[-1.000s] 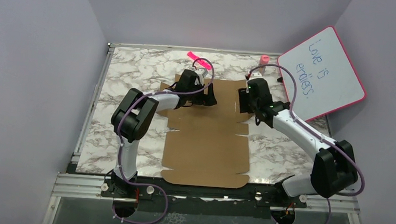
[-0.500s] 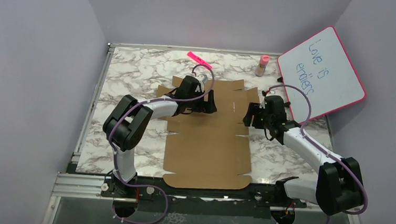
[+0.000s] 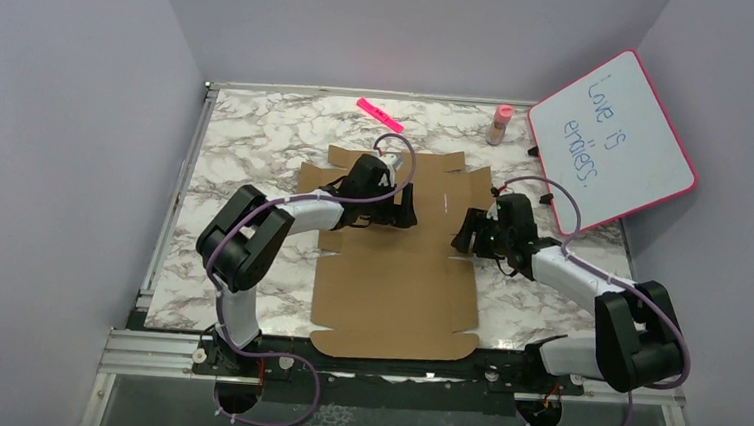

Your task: Fold the paper box

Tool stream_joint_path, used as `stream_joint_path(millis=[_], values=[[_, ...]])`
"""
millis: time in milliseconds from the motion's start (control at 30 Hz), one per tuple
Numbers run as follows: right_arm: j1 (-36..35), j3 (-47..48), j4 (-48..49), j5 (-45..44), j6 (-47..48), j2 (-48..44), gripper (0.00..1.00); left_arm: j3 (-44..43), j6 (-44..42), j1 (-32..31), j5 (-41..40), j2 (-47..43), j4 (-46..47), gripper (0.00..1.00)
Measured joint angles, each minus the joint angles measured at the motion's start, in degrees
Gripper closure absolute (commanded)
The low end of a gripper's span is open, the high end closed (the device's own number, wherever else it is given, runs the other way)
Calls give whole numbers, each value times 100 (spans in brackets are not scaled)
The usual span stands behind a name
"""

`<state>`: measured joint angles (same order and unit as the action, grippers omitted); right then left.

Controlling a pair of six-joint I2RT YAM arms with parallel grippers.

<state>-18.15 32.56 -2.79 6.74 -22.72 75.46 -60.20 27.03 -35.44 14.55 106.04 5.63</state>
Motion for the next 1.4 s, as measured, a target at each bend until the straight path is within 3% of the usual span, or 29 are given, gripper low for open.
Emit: stream_joint_path(millis=[233,500,700,1200,1400], values=[[0,-4,72,39,-129,267,30,-7,-2,-22,0,35,31,10],[50,-2,136,402,-15,278,43,-131,-20,-15,-42,199,208,10],[63,240,-96,745,120,168,46,-157,-44,-13,-103,245,271,10],[-70,682,-20,1744,107,232,45,-223,-31,-31,-83,339,378,10],[-127,682,-219,1060,74,146,35,-225,-31,-31,-85,339,378,10]])
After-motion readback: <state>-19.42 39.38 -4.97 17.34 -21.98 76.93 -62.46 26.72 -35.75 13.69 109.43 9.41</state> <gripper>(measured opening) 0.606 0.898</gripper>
